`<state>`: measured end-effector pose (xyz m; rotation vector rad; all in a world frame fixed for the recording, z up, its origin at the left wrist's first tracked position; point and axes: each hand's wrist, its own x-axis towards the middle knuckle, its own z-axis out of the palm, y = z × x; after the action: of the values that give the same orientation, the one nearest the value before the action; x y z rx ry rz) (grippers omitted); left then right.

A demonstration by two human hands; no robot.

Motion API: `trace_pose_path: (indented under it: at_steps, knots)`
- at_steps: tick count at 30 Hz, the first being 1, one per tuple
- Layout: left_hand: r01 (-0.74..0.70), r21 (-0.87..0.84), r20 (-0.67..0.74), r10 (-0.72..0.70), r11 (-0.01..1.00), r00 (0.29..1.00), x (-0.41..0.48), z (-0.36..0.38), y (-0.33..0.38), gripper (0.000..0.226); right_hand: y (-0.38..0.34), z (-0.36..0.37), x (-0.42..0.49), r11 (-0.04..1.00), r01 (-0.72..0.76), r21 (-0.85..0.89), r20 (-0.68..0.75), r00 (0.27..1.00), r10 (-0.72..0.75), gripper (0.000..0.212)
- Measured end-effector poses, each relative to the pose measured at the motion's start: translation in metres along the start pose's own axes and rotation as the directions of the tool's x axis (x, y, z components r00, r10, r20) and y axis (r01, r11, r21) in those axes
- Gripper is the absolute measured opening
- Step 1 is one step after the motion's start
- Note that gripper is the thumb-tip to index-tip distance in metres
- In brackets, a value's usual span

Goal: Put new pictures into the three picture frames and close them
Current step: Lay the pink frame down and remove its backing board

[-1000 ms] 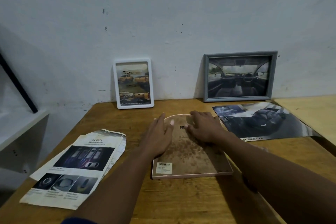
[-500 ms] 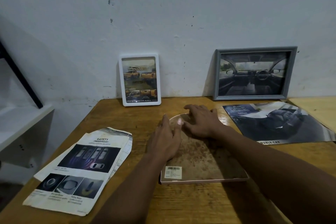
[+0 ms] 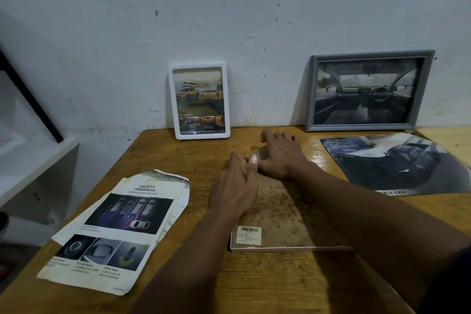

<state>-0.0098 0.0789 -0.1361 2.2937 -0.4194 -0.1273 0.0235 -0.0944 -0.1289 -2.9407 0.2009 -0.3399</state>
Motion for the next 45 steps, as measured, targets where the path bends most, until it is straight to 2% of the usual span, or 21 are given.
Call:
trace_pose_path:
  at_steps: [4, 7, 12, 18, 22, 25, 31, 34, 38, 41, 43, 45]
  knots:
    - [-0.052, -0.003, -0.012, 0.052, 0.999, 0.999, 0.004, 0.002, -0.004, 0.079, 0.000, -0.001, 0.001, 0.996, 0.048, 0.073, -0.047, 0.998, -0.045, 0.069]
    - [-0.107, 0.012, 0.005, 0.106, 0.994, 0.994, 0.004, 0.001, -0.005, 0.086, 0.000, -0.003, 0.001, 0.993, 0.077, 0.087, -0.088, 0.994, -0.069, 0.066]
    - [-0.124, -0.090, -0.048, 0.120, 0.988, 0.992, 0.005, -0.002, -0.012, 0.092, -0.001, -0.009, 0.004, 0.985, 0.087, 0.152, -0.121, 0.990, -0.069, 0.070]
    - [-0.121, -0.094, -0.035, 0.118, 0.988, 0.992, 0.007, -0.003, -0.012, 0.096, -0.002, -0.012, 0.001, 0.988, 0.122, 0.091, -0.173, 0.979, -0.105, 0.077]
    - [-0.127, -0.160, -0.061, 0.119, 0.979, 0.991, 0.005, -0.006, -0.014, 0.091, -0.001, -0.014, 0.005, 0.985, 0.121, 0.125, -0.132, 0.986, -0.105, 0.073]
    - [-0.105, -0.138, -0.051, 0.099, 0.985, 0.994, 0.005, -0.007, -0.015, 0.088, -0.002, -0.021, 0.009, 0.978, 0.104, 0.181, -0.089, 0.992, -0.089, 0.071]
    - [-0.102, -0.193, -0.092, 0.086, 0.976, 0.992, 0.006, -0.006, -0.015, 0.090, -0.003, -0.032, 0.009, 0.979, 0.078, 0.189, -0.068, 0.995, -0.066, 0.082]
    - [-0.102, -0.242, -0.139, 0.069, 0.965, 0.988, 0.006, -0.008, -0.017, 0.088, 0.010, -0.038, 0.001, 0.987, 0.017, 0.158, -0.072, 0.997, -0.006, 0.083]
    - [-0.107, -0.277, -0.170, 0.061, 0.955, 0.983, 0.008, -0.008, -0.019, 0.085, 0.041, -0.046, -0.029, 0.929, -0.208, 0.307, -0.053, 0.971, 0.234, 0.080]
    - [-0.134, -0.289, -0.207, 0.075, 0.948, 0.976, 0.006, -0.007, -0.017, 0.084, 0.058, -0.043, -0.060, 0.869, -0.345, 0.354, 0.045, 0.935, 0.353, 0.077]
    - [-0.151, -0.300, -0.221, 0.086, 0.942, 0.971, 0.005, -0.007, -0.016, 0.082, 0.060, -0.039, -0.079, 0.841, -0.366, 0.398, 0.076, 0.927, 0.367, 0.078]
    - [-0.177, -0.308, -0.238, 0.104, 0.935, 0.966, 0.004, -0.009, -0.013, 0.080, 0.054, -0.038, -0.093, 0.825, -0.325, 0.462, 0.024, 0.935, 0.354, 0.075]
